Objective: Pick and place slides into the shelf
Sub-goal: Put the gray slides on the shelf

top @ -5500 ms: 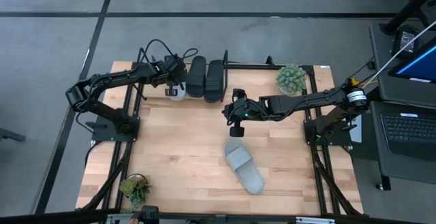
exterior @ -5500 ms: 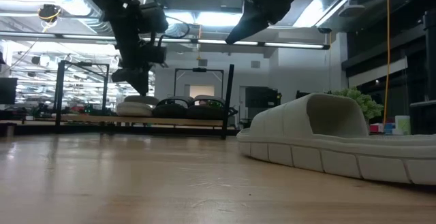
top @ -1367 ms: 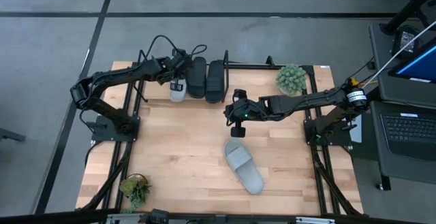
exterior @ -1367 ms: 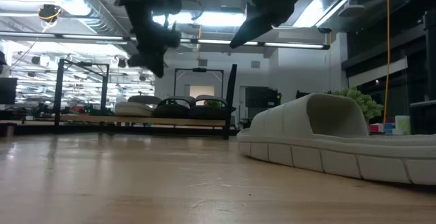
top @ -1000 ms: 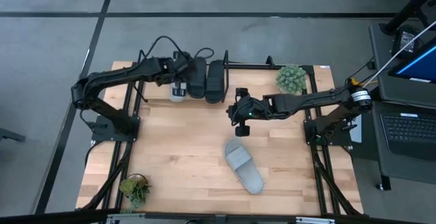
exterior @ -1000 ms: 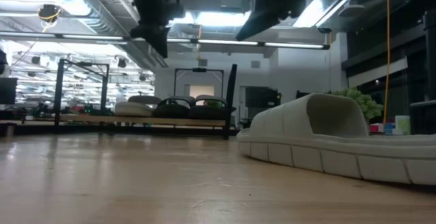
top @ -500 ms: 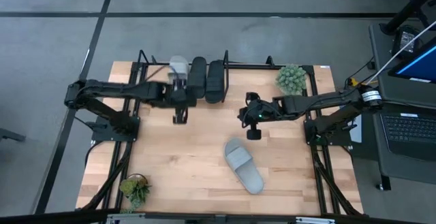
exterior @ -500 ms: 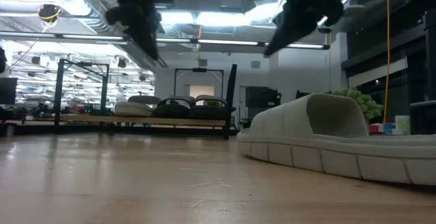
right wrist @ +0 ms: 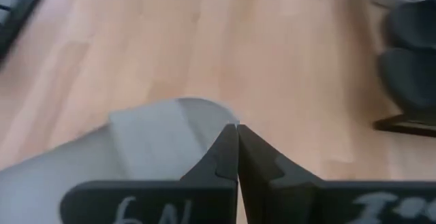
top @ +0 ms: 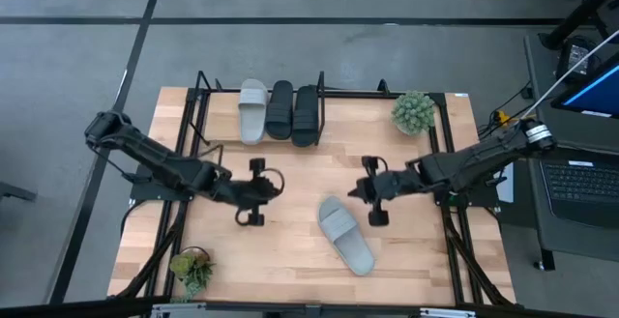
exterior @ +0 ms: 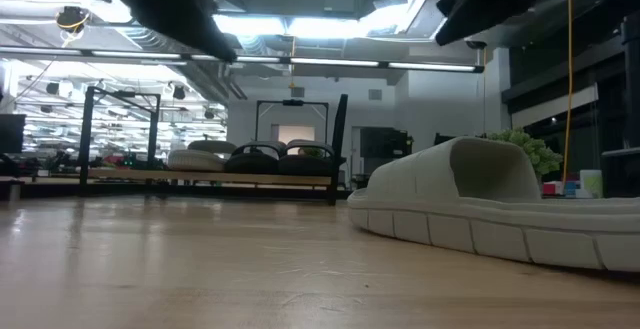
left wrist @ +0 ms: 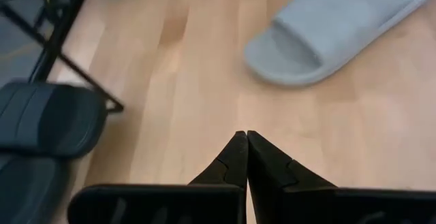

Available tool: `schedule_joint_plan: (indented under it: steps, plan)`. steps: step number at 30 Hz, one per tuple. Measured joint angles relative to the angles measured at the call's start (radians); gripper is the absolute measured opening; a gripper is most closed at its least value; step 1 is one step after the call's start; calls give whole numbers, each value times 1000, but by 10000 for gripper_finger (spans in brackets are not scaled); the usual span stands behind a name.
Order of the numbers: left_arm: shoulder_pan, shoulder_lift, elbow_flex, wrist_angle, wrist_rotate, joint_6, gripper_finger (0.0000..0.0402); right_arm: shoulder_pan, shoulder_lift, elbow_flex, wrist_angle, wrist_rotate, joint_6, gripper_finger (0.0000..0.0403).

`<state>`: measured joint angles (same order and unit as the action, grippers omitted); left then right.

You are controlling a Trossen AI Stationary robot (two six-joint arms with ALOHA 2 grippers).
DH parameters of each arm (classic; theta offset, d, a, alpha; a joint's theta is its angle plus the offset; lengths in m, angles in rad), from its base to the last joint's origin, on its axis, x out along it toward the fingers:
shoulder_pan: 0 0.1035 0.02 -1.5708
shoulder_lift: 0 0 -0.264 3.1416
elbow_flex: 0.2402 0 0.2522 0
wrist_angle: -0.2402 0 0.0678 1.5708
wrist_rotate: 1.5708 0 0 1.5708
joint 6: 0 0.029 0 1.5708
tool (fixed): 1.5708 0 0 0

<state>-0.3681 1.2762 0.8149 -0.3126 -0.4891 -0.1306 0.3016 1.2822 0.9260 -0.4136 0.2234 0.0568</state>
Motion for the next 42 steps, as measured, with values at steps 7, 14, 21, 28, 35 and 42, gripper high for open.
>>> schedule_joint_plan:
  steps: [7, 14, 21, 28, 35, 42]
  plan:
    - [-125, 22, -17, 103, -127, -73, 0, 114, 47, 0, -3, 3, 99, 2]
    - [-185, 113, -17, 177, -154, -78, 0, 224, 129, 1, -4, 16, 165, 2]
    - [-189, 175, -17, 295, -158, -79, 0, 281, 183, 45, -34, 19, 212, 2]
    - [-189, 197, -17, 333, -158, -116, 0, 318, 228, 92, -119, 20, 180, 2]
    - [-189, 198, -17, 325, -132, -121, 0, 314, 244, 92, -147, 112, 163, 7]
    - [-189, 198, -17, 320, -65, -77, 0, 312, 251, 92, -150, 194, 91, 68]
